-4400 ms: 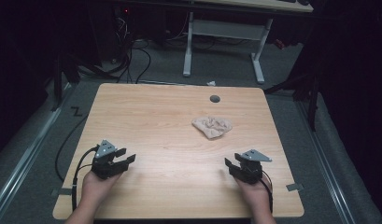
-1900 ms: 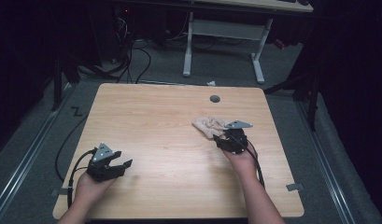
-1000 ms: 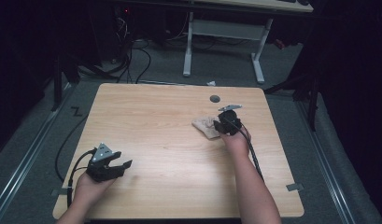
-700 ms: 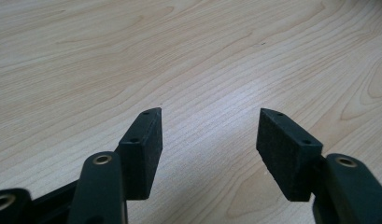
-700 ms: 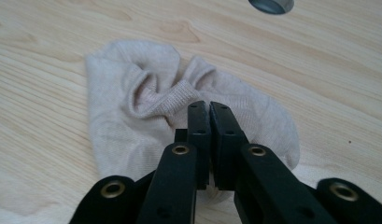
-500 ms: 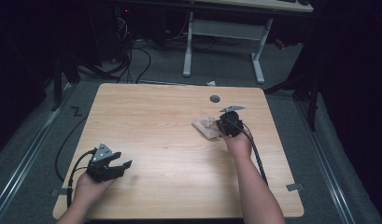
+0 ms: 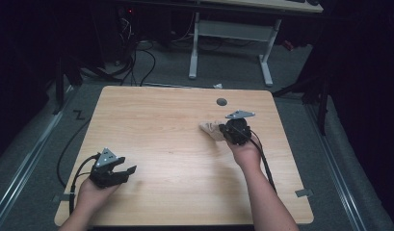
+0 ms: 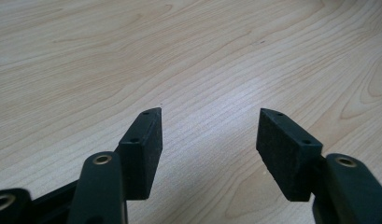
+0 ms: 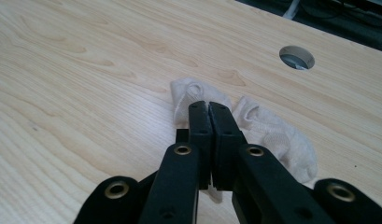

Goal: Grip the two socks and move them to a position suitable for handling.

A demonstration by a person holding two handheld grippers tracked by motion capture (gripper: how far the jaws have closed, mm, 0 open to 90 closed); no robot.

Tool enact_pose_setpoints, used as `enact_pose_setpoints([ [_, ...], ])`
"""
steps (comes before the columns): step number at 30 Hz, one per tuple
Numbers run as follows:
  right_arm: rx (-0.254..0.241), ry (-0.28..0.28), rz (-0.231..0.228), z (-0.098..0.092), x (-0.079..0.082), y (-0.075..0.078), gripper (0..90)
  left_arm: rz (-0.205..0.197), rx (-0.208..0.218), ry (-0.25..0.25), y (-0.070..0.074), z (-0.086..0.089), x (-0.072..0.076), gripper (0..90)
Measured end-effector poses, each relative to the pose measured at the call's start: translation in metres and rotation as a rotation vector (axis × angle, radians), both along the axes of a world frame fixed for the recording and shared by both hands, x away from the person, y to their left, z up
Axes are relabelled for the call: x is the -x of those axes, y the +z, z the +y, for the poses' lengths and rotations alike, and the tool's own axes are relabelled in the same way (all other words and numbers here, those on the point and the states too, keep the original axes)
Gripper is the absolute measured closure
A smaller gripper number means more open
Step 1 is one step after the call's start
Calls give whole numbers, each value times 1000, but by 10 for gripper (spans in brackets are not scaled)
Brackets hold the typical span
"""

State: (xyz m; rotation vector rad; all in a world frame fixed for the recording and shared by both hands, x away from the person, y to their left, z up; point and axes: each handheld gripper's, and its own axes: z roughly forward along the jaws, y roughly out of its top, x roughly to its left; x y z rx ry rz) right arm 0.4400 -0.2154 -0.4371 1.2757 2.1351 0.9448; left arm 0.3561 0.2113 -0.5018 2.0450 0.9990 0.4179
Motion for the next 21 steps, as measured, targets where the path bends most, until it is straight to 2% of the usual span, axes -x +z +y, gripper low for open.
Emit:
enact_pose_setpoints([
  [9,-35,16,-54,-4,23,19,894,-9,13,-7,1,0,2,412],
  [17,-52,36,-77,-1,36,28,894,-8,13,-11,1,-1,2,412],
  [21,-86,60,-91,2,47,36,894,-6,13,-11,0,-2,1,412],
])
